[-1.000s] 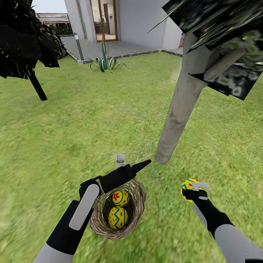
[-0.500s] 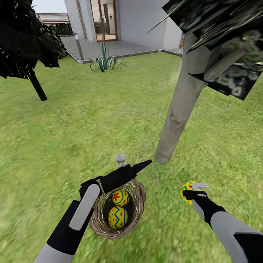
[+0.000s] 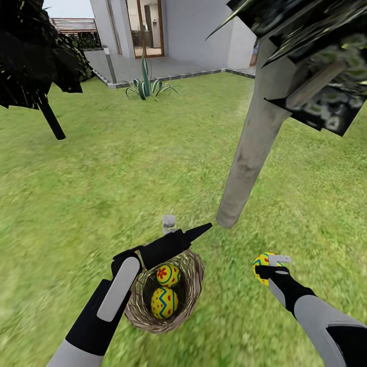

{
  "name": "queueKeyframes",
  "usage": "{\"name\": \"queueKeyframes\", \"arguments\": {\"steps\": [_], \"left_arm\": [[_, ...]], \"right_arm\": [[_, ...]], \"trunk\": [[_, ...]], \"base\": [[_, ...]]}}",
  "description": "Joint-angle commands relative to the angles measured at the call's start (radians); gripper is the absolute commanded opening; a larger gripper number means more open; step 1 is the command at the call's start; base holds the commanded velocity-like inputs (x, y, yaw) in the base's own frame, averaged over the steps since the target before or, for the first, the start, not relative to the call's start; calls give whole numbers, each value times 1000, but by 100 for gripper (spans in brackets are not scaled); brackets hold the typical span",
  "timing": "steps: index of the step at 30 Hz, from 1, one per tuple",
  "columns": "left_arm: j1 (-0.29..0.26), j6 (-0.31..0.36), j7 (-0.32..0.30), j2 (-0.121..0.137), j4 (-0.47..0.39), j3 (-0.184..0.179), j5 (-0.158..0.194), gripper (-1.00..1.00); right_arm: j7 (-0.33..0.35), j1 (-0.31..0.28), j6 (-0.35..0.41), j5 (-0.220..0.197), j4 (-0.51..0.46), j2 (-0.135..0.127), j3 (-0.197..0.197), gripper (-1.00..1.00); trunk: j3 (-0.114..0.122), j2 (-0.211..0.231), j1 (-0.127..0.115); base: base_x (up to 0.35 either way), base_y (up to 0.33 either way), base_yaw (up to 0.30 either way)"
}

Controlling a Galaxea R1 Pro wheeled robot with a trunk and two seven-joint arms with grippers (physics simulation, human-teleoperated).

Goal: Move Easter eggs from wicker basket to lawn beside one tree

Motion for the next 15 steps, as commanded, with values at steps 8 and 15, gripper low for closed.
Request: {"name": "queueKeyframes", "arguments": {"steps": [8, 15], "left_arm": [[0, 7, 1, 0, 0, 1, 7, 100], [0, 8, 1, 0, 0, 1, 7, 100]], "right_arm": [[-5, 0, 1, -6, -3, -1, 6, -100], [-5, 0, 7, -12, -1, -1, 6, -100]], "trunk": [[-26, -57, 31], [-48, -106, 57]], "base": [[0, 0, 0], [0, 0, 0]]}}
